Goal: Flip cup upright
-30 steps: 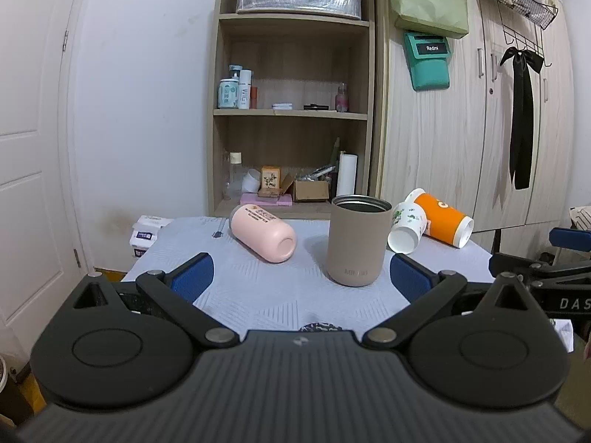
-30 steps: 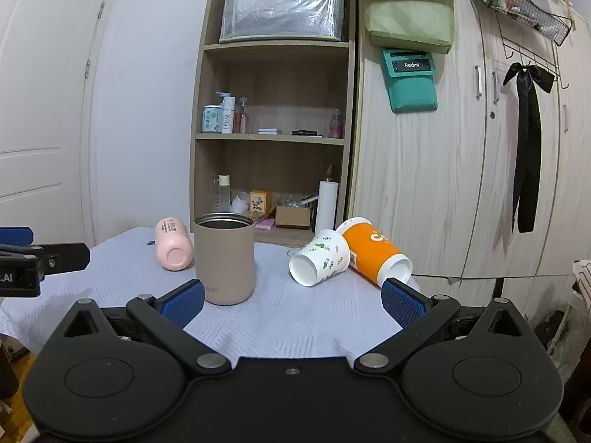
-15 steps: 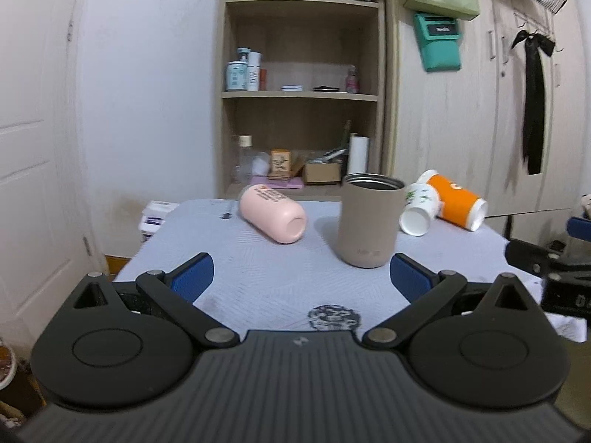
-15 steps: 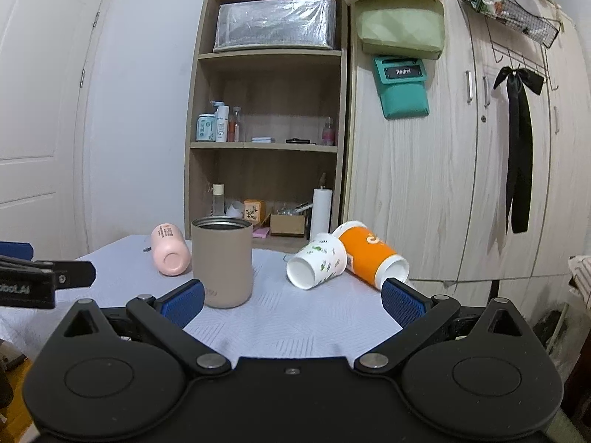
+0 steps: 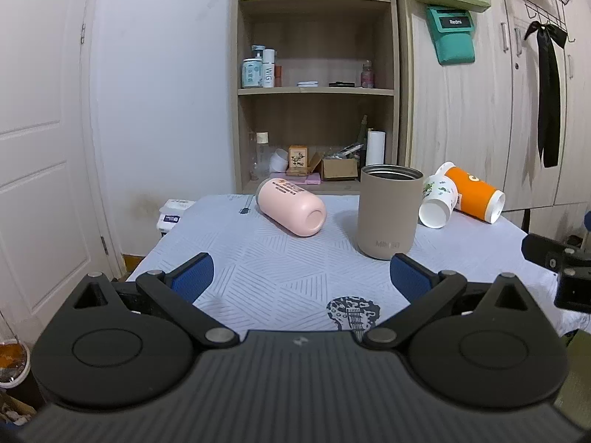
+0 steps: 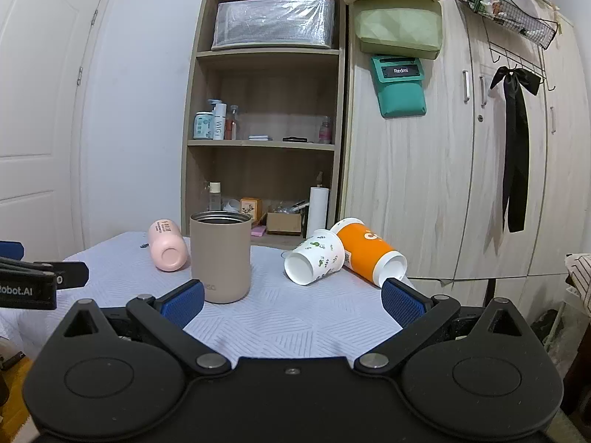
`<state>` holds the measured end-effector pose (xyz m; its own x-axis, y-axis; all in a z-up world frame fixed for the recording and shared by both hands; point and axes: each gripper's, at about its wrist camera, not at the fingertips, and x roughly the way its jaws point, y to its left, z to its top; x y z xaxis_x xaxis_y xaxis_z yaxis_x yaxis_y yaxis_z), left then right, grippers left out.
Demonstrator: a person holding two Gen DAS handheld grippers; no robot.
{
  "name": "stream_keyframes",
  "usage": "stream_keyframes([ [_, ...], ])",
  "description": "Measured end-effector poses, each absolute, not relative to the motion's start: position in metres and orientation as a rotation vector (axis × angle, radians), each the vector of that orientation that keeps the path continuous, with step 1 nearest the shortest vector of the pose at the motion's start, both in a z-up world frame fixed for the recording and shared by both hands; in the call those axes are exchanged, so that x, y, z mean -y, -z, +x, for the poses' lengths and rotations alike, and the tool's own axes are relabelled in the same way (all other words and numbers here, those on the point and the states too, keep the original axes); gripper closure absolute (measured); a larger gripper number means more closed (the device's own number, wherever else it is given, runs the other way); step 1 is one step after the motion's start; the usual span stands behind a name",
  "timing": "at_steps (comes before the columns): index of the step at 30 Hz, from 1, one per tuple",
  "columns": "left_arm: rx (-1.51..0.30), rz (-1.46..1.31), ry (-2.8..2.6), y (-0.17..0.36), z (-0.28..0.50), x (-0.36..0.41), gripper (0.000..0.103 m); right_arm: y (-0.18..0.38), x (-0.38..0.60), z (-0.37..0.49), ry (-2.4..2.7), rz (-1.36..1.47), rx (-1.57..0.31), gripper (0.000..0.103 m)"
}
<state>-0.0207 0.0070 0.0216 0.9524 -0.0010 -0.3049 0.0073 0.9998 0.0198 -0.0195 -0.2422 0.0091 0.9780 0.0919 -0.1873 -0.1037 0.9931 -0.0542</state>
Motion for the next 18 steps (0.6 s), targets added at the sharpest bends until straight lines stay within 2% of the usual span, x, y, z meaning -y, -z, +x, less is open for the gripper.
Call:
stream_keyframes([
  [18,-0.332,0.028,-0.008,-0.0239,-0.0218,-0.006,0.0,-0.0085,0.2425,-0.0188,-0.091,-0.057,-0.195,0.0],
])
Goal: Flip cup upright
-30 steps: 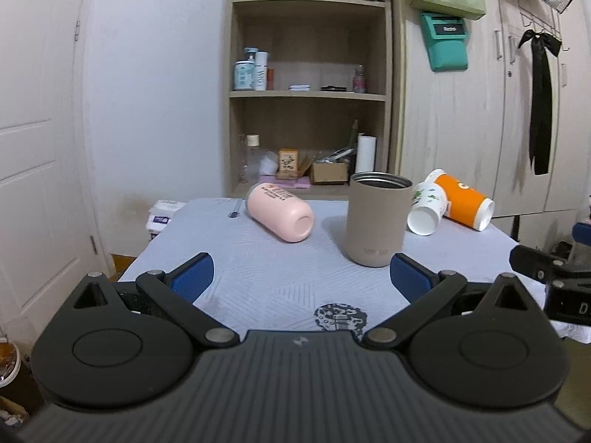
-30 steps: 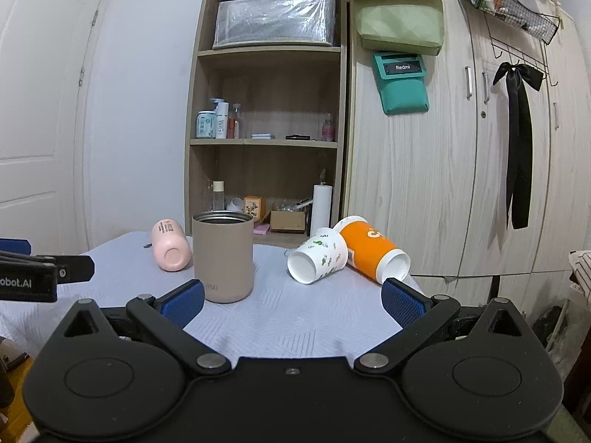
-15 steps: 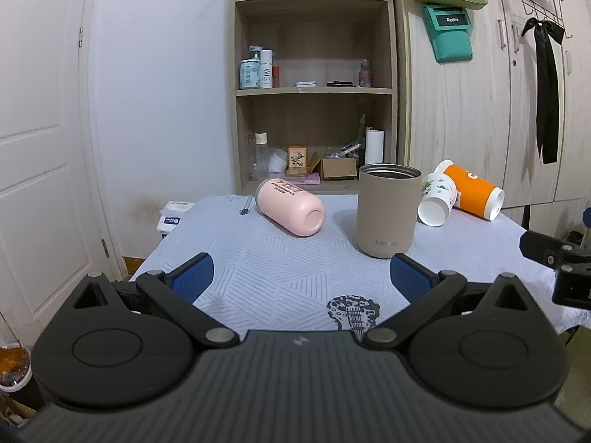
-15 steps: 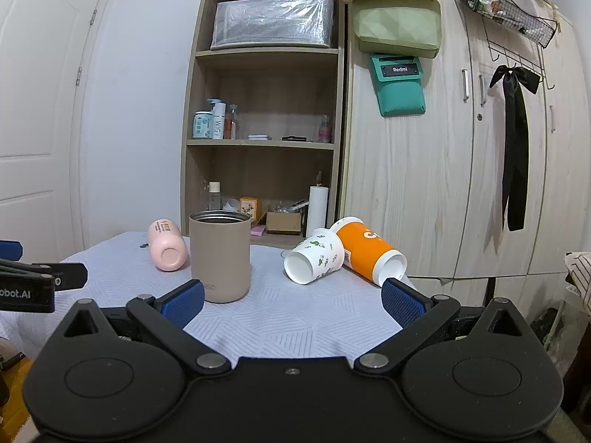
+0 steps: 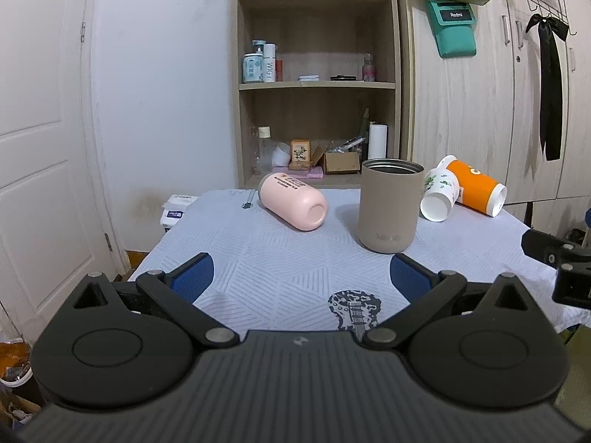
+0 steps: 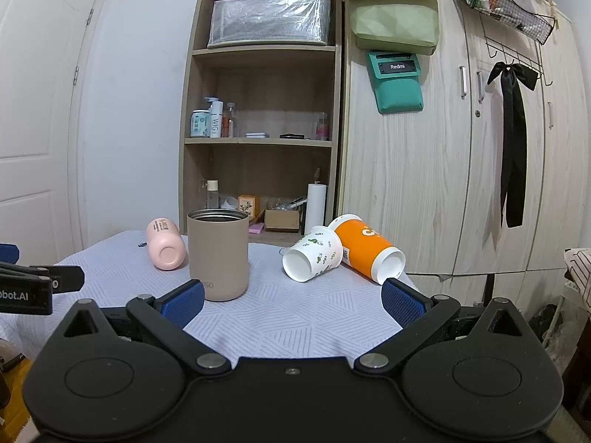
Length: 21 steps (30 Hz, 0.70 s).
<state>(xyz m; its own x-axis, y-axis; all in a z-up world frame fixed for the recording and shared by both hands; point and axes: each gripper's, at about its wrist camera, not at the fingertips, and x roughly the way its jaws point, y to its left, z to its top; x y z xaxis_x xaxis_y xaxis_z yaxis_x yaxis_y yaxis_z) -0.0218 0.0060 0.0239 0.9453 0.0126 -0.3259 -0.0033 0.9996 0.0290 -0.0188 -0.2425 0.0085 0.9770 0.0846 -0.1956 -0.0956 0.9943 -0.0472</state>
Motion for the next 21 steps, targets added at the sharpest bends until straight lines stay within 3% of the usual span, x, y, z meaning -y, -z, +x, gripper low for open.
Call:
stream_keyframes([
  [21,-0.3,0.054,-0.02,-0.0271,-0.0276,-0.0053,0.0,-0.0077,0.2406,-0.0184,-0.09,-0.065,-0.2,0.0],
])
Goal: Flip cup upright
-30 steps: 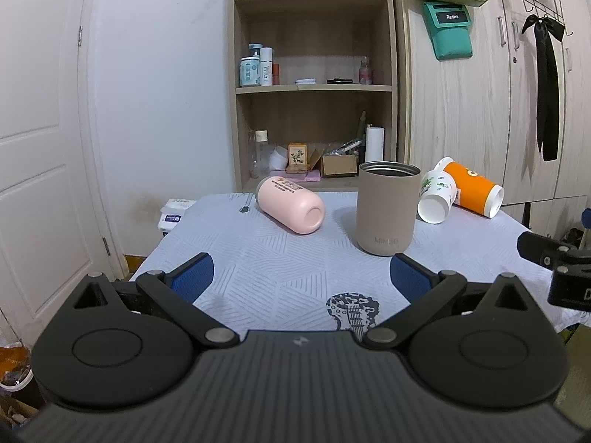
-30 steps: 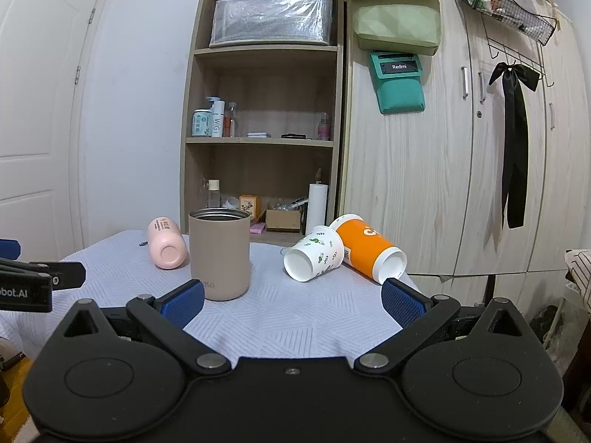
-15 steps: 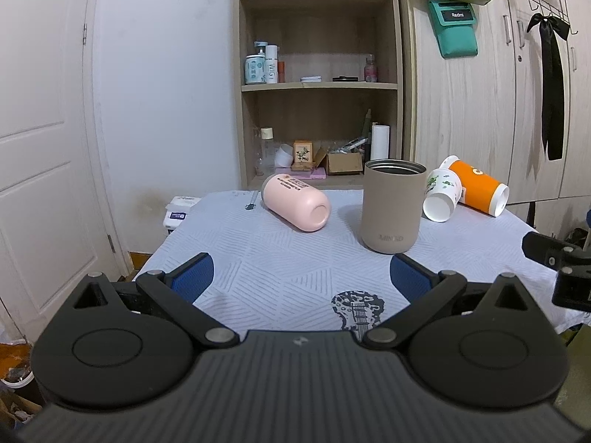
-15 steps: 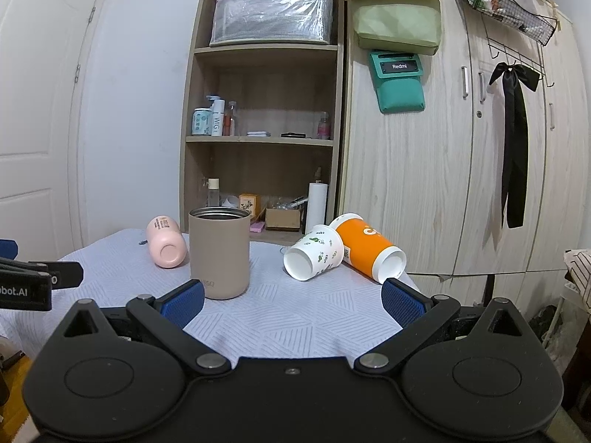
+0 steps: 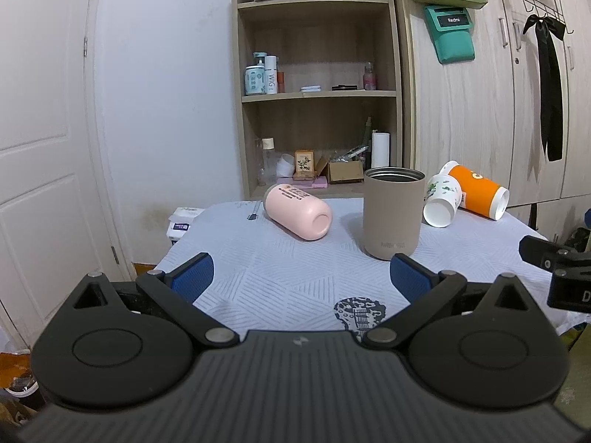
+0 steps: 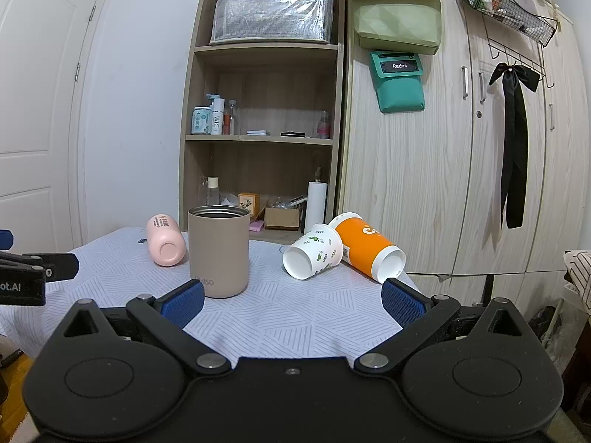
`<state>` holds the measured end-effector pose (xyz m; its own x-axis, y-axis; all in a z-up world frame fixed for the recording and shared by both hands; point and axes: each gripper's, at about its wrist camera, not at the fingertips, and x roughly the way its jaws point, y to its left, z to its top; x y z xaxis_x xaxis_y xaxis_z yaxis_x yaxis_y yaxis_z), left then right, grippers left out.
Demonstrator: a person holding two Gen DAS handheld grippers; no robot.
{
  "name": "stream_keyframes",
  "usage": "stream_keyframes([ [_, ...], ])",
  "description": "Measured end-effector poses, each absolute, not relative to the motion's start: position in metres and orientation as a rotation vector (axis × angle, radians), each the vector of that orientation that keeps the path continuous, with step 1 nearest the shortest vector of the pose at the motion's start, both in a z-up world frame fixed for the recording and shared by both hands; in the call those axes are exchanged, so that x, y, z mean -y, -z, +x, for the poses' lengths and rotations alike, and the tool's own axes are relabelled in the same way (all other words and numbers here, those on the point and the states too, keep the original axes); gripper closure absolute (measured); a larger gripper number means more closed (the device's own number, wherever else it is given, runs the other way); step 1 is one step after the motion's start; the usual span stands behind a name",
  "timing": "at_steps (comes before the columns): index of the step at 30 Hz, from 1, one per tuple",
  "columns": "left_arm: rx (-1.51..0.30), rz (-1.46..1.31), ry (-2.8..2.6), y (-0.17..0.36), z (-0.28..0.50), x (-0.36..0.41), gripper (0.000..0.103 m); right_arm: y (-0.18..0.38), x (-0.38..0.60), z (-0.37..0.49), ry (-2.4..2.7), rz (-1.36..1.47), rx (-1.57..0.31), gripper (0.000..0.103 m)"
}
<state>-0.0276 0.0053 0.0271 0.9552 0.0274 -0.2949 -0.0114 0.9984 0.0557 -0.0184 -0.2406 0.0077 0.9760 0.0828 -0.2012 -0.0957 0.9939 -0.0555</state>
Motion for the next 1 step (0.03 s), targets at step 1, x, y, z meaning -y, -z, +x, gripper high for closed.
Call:
stream_keyframes([
  [1,-0.303,0.052,-0.021,-0.0271,-0.0275,-0.0055,0.0,-0.0077,0.2405,-0.0184,-0.09,-0.065,-0.2,0.0],
])
